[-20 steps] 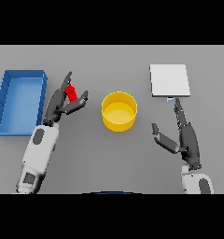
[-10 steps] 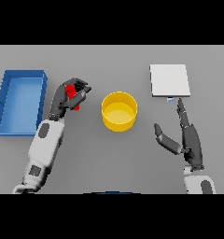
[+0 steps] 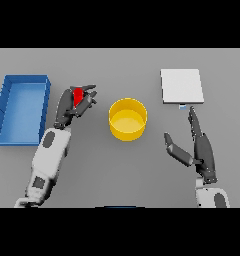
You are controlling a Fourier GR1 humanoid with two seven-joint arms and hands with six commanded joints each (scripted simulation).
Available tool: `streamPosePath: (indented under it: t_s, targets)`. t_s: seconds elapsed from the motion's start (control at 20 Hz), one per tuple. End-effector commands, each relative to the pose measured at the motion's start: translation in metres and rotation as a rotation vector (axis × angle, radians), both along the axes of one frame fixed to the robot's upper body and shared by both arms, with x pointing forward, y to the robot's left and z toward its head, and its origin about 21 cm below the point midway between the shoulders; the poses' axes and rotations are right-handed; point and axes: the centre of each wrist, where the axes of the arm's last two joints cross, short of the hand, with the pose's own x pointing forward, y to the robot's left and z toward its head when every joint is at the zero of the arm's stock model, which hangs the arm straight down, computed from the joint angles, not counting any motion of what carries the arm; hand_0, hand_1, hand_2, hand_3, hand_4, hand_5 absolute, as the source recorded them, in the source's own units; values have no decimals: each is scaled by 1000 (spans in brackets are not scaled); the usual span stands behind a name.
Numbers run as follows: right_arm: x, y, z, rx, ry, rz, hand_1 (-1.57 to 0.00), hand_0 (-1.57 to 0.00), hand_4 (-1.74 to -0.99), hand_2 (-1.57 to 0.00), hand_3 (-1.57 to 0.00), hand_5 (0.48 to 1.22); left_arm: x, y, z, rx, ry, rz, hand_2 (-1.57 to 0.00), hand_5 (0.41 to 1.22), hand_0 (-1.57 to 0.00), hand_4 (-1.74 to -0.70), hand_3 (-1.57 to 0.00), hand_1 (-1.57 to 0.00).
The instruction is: Pick up the red beaker and tilt it to pour out 1 green nut into yellow bowl. Pick up the yellow bowl and place it on the metallic measuring scale.
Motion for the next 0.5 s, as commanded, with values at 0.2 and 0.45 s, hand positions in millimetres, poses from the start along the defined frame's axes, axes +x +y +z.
streamPosePath:
  t_s: [0.2,0.45]
  targets:
    - [4,1,3,-25,-10,-5,1,1,-1263,1,1,652,3,-1,27,14,-82,3,-1547,1114,-1545,-1709,-1538,-1546]
    - [1,-3,-1,-47,-13,6,1,1,-1253,1,1,666,7,-11,63,277,-91,-106,-1563,1124,-1563,-1731,-1560,-1563]
